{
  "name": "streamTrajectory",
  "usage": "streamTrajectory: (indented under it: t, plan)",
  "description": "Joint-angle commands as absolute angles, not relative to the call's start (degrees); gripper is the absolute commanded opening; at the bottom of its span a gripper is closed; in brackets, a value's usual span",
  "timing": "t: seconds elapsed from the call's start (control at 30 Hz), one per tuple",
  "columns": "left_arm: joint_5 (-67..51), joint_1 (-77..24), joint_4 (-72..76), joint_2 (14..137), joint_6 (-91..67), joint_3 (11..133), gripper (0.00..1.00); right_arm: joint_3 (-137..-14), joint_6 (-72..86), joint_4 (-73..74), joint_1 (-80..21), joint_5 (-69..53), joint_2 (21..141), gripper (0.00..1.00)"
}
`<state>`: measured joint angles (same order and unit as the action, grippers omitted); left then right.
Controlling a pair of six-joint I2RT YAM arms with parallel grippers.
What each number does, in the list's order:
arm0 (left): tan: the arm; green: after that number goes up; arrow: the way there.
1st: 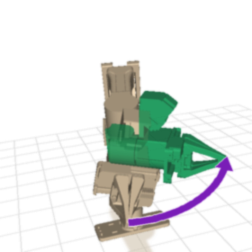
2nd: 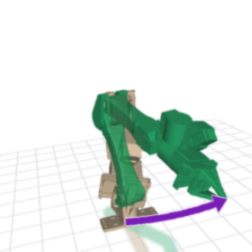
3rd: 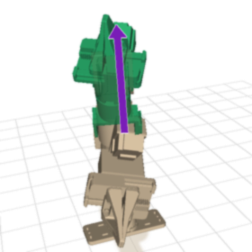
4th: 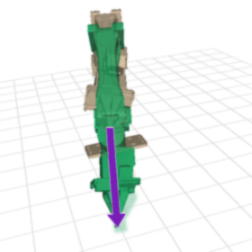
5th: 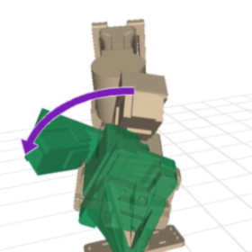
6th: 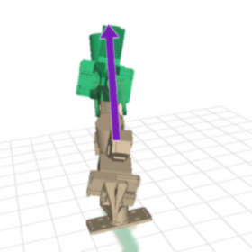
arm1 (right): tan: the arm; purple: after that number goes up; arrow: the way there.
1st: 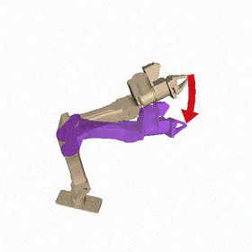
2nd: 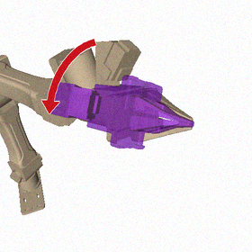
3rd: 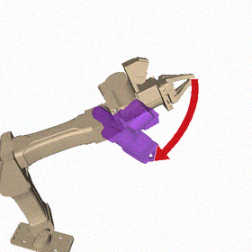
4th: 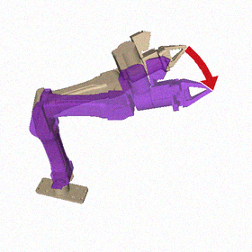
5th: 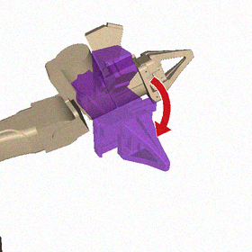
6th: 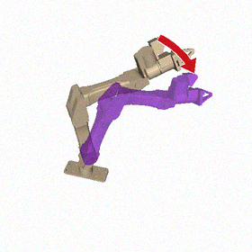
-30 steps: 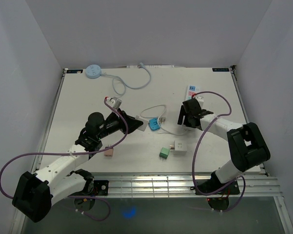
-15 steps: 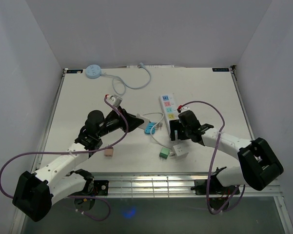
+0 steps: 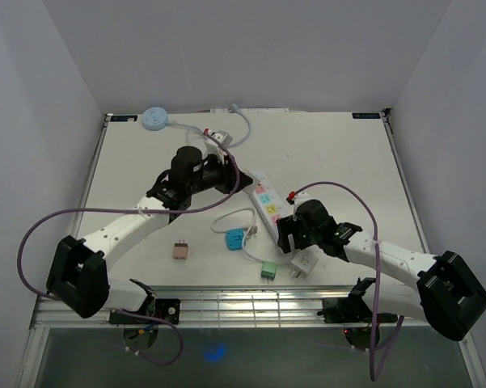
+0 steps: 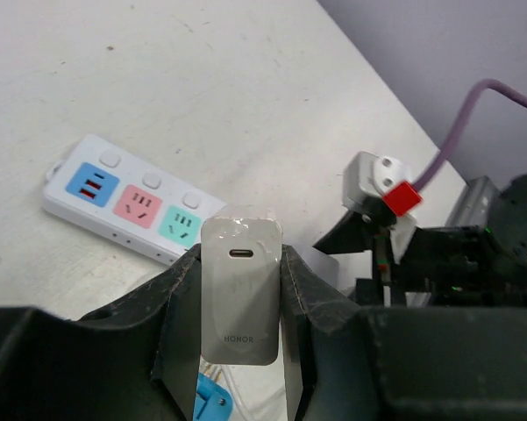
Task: Insert the plug
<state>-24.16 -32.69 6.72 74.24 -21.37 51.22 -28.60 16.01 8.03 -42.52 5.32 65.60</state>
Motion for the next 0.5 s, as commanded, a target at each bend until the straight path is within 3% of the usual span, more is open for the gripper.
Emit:
streamTrajectory:
  t: [0.0, 0.23, 0.4, 0.47]
  plan:
    - [-19.1, -32.7, -4.9, 80.3, -15.9, 61.8, 0.00, -30.4, 15.0, 8.0, -42.9, 5.4, 66.2, 0.78]
    - [-16.3, -32.7, -10.5, 87.5, -11.2, 69.8, 0.00, -33.7, 15.6, 9.5, -43.2, 11.2, 72.7, 0.85]
    - [-18.5, -32.7, -17.2, 92.9, -1.9, 76.6, 0.00, -35.2, 12.2, 9.5, -43.1, 9.6, 72.0, 0.98]
    - [-18.2, -32.7, -17.2, 94.0, -0.2, 77.6, 0.00, -34.7, 11.0, 8.7, -43.1, 8.1, 70.1, 0.96]
